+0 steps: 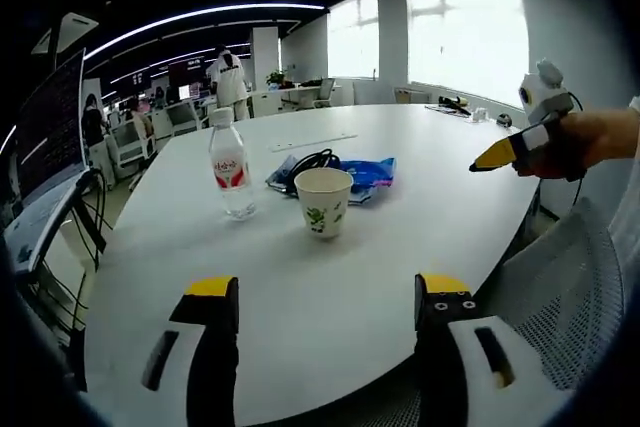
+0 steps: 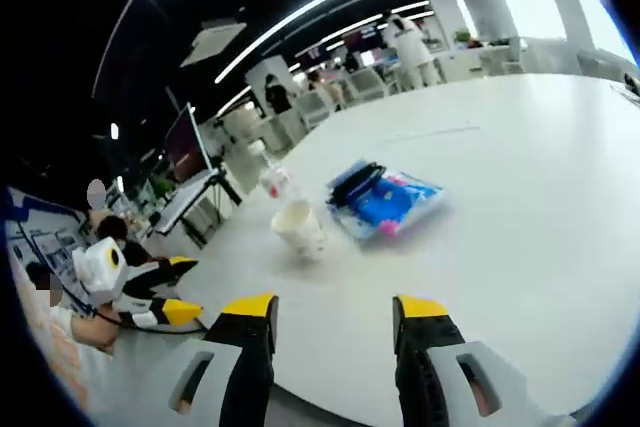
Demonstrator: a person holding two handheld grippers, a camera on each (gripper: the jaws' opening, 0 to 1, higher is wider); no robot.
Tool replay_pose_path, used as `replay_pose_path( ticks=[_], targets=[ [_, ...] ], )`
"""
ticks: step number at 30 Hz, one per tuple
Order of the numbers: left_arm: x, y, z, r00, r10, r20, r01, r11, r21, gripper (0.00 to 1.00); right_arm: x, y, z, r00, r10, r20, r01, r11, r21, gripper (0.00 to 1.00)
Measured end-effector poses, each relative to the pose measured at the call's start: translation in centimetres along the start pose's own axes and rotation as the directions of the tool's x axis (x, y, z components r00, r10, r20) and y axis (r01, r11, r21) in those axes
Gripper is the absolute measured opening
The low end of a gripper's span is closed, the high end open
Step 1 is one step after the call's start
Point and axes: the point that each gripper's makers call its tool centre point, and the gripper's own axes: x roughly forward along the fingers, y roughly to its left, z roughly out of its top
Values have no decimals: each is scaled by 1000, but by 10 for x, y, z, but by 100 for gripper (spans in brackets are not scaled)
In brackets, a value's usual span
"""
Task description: Arrange the tabletop items into an orderly group along one side of the table until the central work area is clear of visible clutter.
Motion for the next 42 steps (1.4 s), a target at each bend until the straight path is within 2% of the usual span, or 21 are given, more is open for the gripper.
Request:
replay_pose_path(
  ticks=[6, 14, 16, 19, 22, 25, 28, 30, 33, 36, 38, 42],
  targets=[
    [0, -8, 0, 999, -41, 2, 41, 999, 11, 71, -3, 1, -3, 999, -38, 23, 37, 999, 34, 45],
    [-4, -16, 8, 996, -81, 40, 81, 997, 9, 71, -12, 0, -4, 996, -89, 20, 88, 995, 38, 43],
    [-6, -17, 11, 995, -82, 62, 81, 997, 22, 70, -12, -5, -4, 995, -96, 10, 95, 994, 44, 41],
    [-5, -14, 10, 996, -68, 54, 67, 998, 20, 71, -11, -11, 1, 995, -99, 6, 99, 994, 52, 40],
    [-4, -10, 9, 998, -47, 51, 46, 999, 16, 71, -4, -19, 16, 995, -97, 18, 96, 993, 65, 40],
    [-4, -7, 13, 997, -32, 71, 31, 999, 14, 73, 9, -24, 43, 997, -52, 64, 45, 994, 103, 39],
    [-6, -3, 15, 996, -10, 86, 8, 1000, 18, 72, 22, -29, 64, 998, -5, 68, -2, 994, 110, 39],
    [-4, -3, 13, 997, -14, 76, 12, 1000, 27, 73, 30, -32, 77, 999, 5, 50, -11, 992, 125, 38],
    [-1, -7, 2, 1000, -25, 10, 24, 999, 33, 74, 45, -32, 96, 997, 63, 38, -65, 996, 53, 38],
    [-1, -10, 5, 999, -37, 27, 36, 999, 41, 73, 64, -38, 110, 997, 69, 16, -70, 996, 59, 39],
    [-2, -9, 8, 998, -43, 45, 43, 999, -7, 75, 72, -38, 117, 996, 84, 5, -84, 994, 67, 39],
    [-3, -8, 12, 997, -39, 65, 41, 999, -32, 78, 95, -39, 127, 993, 113, -42, -111, 992, 53, 39]
  ],
)
